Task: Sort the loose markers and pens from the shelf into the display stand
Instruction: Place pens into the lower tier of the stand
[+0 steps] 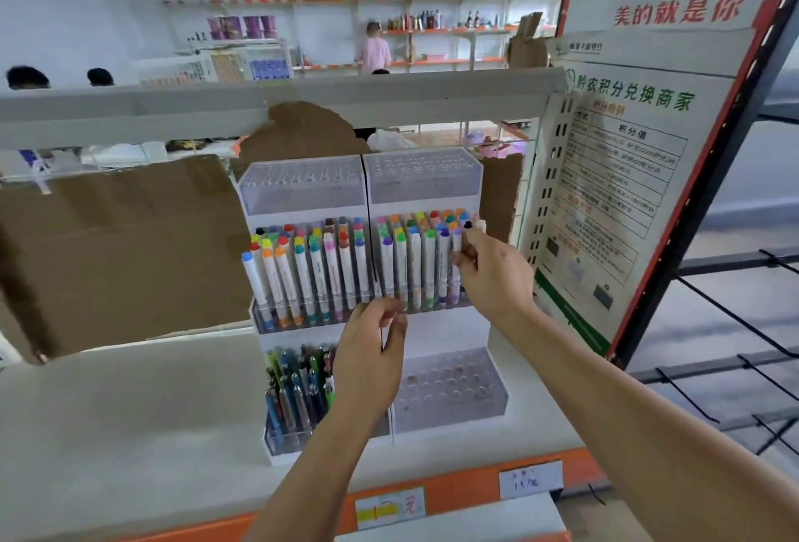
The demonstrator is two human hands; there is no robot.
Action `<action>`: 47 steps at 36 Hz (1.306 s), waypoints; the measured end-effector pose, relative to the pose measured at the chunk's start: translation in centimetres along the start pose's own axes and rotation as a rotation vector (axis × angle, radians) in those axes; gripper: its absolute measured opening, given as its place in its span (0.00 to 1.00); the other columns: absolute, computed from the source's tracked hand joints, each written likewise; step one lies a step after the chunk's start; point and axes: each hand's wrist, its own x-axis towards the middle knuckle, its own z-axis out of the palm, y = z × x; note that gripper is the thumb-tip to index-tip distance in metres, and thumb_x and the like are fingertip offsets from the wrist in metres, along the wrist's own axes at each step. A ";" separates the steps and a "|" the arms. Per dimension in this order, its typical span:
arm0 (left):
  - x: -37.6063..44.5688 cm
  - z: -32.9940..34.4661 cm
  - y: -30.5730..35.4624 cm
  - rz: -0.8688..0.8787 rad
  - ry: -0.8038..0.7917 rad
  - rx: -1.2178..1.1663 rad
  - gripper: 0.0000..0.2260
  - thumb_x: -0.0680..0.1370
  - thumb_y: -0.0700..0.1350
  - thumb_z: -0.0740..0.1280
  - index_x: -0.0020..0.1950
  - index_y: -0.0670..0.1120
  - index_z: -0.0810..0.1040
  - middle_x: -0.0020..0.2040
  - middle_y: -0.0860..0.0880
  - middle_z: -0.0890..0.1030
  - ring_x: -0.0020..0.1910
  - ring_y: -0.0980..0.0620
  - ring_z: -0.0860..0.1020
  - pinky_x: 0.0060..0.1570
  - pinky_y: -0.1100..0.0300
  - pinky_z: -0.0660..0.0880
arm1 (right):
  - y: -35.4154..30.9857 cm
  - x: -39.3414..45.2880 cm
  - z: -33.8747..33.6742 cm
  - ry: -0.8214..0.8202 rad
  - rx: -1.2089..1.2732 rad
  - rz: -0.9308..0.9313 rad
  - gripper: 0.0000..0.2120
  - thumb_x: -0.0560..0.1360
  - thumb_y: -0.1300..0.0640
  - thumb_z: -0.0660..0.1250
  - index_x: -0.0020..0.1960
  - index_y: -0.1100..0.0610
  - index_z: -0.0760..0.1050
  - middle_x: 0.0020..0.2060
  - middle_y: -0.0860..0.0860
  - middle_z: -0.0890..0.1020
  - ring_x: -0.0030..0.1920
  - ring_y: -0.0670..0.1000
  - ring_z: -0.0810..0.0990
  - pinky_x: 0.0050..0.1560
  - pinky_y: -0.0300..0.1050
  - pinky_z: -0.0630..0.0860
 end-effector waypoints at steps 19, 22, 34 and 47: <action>-1.3 -3.4 0.6 -0.032 0.116 0.136 0.10 0.80 0.44 0.62 0.60 0.47 0.76 0.57 0.52 0.77 0.52 0.57 0.75 0.51 0.64 0.71 | -1.9 -4.3 1.1 0.159 0.087 -0.281 0.08 0.76 0.57 0.67 0.54 0.58 0.75 0.46 0.52 0.80 0.46 0.53 0.78 0.44 0.44 0.71; -2.4 -5.4 -0.2 -0.093 0.141 0.198 0.11 0.80 0.46 0.61 0.61 0.47 0.76 0.58 0.51 0.76 0.50 0.52 0.79 0.51 0.57 0.76 | -3.9 -4.9 1.7 0.061 0.114 -0.376 0.08 0.77 0.56 0.65 0.55 0.57 0.76 0.47 0.52 0.80 0.47 0.53 0.79 0.46 0.46 0.74; -9.5 -16.4 -5.4 -0.464 0.108 0.597 0.17 0.82 0.51 0.57 0.69 0.48 0.69 0.67 0.48 0.71 0.62 0.46 0.70 0.58 0.52 0.68 | -15.9 -8.1 5.7 -0.444 0.100 -0.663 0.23 0.82 0.47 0.53 0.74 0.53 0.58 0.74 0.51 0.63 0.72 0.51 0.62 0.70 0.46 0.60; -18.8 -29.7 -12.5 -0.800 0.031 0.799 0.26 0.81 0.59 0.51 0.76 0.48 0.56 0.78 0.47 0.55 0.77 0.46 0.51 0.73 0.51 0.52 | -29.4 -14.7 12.5 -0.773 0.024 -0.852 0.31 0.81 0.42 0.51 0.77 0.55 0.49 0.77 0.54 0.54 0.75 0.53 0.54 0.74 0.49 0.52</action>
